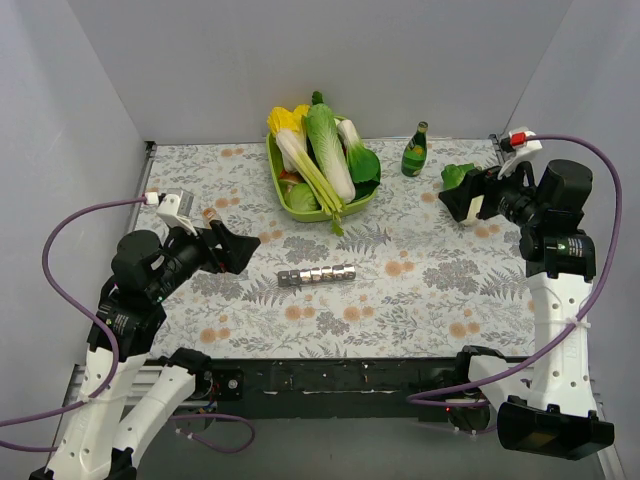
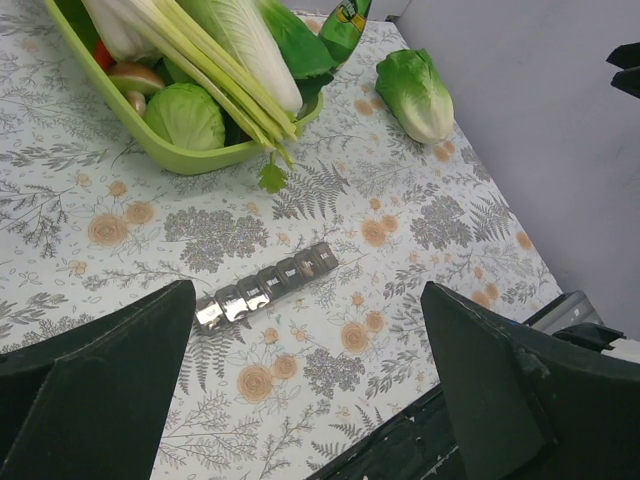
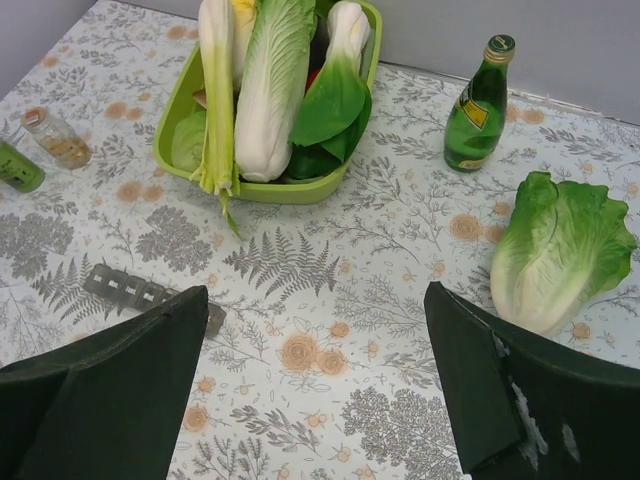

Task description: Sort the pills into containers

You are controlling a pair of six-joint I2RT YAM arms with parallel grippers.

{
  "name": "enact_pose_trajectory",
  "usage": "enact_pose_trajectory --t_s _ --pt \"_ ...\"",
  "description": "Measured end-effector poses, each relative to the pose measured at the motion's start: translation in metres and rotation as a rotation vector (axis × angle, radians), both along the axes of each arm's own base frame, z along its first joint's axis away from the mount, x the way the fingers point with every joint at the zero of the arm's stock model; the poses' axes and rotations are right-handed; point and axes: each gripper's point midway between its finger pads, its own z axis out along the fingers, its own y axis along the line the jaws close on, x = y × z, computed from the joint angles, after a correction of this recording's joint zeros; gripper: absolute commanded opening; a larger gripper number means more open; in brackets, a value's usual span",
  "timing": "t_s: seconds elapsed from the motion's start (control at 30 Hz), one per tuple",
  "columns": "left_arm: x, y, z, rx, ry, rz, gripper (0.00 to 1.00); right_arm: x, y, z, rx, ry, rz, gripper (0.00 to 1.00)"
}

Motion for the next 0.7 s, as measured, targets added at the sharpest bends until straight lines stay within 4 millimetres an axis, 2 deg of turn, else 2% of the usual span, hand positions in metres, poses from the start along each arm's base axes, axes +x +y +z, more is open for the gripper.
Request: enact_pose_trajectory --t_s 0.17,0.27,0.37,0.5,0.6,0.7 --pt "-0.001 -0.005 -0.002 -0.009 0.0 -0.028 0.98 -0.002 0.007 -0.001 -0.017 -0.016 0.065 0.98" --pt "-0.002 -0.012 -0.007 -0.031 0.008 -0.068 0.98 -0.008 0.017 -0.004 -0.053 -0.046 0.179 0.98" --pt "-0.003 -0.019 -0.013 -0.06 0.03 -0.094 0.98 -0.022 0.033 -0.012 -0.101 -0.092 0.353 0.98" --pt "-0.003 -0.029 -0.026 -0.098 0.074 -0.137 0.98 -0.04 0.051 -0.036 -0.146 -0.13 0.546 0.98" --pt "-0.002 -0.04 -0.047 -0.13 0.157 -0.188 0.98 -0.046 0.065 -0.061 -0.185 -0.12 0.66 0.98" --pt "0.0 -0.051 -0.076 -0.161 0.265 -0.227 0.98 -0.053 0.088 -0.09 -0.238 -0.094 0.793 0.98"
